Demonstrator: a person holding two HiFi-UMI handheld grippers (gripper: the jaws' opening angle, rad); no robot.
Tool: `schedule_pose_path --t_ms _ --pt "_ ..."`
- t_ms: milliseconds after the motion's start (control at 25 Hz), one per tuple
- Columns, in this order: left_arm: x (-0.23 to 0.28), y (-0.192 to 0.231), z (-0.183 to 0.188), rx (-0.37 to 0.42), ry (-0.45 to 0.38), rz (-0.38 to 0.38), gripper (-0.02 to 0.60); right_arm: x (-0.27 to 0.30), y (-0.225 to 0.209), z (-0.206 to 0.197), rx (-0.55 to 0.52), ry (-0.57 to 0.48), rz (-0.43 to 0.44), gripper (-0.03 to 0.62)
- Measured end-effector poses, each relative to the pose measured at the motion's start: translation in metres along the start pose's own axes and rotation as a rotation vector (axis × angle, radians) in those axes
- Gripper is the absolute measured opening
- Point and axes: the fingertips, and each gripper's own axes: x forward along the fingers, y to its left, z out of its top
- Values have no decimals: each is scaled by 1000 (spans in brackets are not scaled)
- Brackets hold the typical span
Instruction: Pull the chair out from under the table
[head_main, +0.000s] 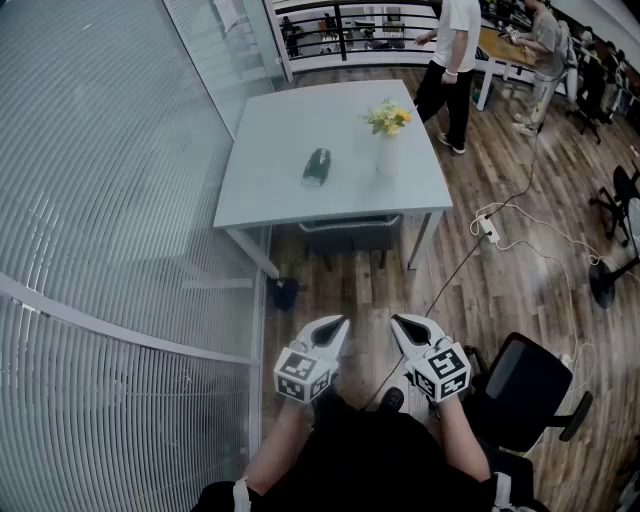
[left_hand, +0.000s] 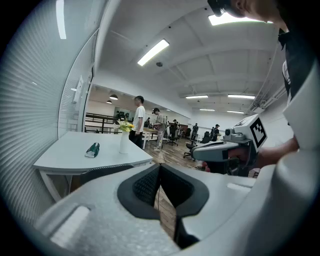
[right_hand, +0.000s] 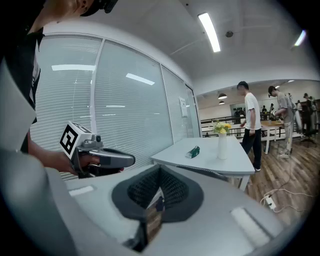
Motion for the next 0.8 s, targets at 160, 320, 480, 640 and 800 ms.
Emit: schedule_pose_path --t_ms 160,320,480,640,800 --pt "2 -7 0 -4 1 4 11 -7 -3 -2 -6 6 -11 3" --pt "7 -15 -2 -12 3 16 11 -14 -9 -5 -6 8 -9 3" --pt "12 -26 -4 -20 2 32 11 -23 -14 -7 -6 5 10 2" --pt "19 -37 -4 -29 -1 54 11 -32 -19 -5 -12 -2 31 3" --pt "22 -44 -6 -39 -8 75 11 -39 -23 -5 -15 -11 56 3"
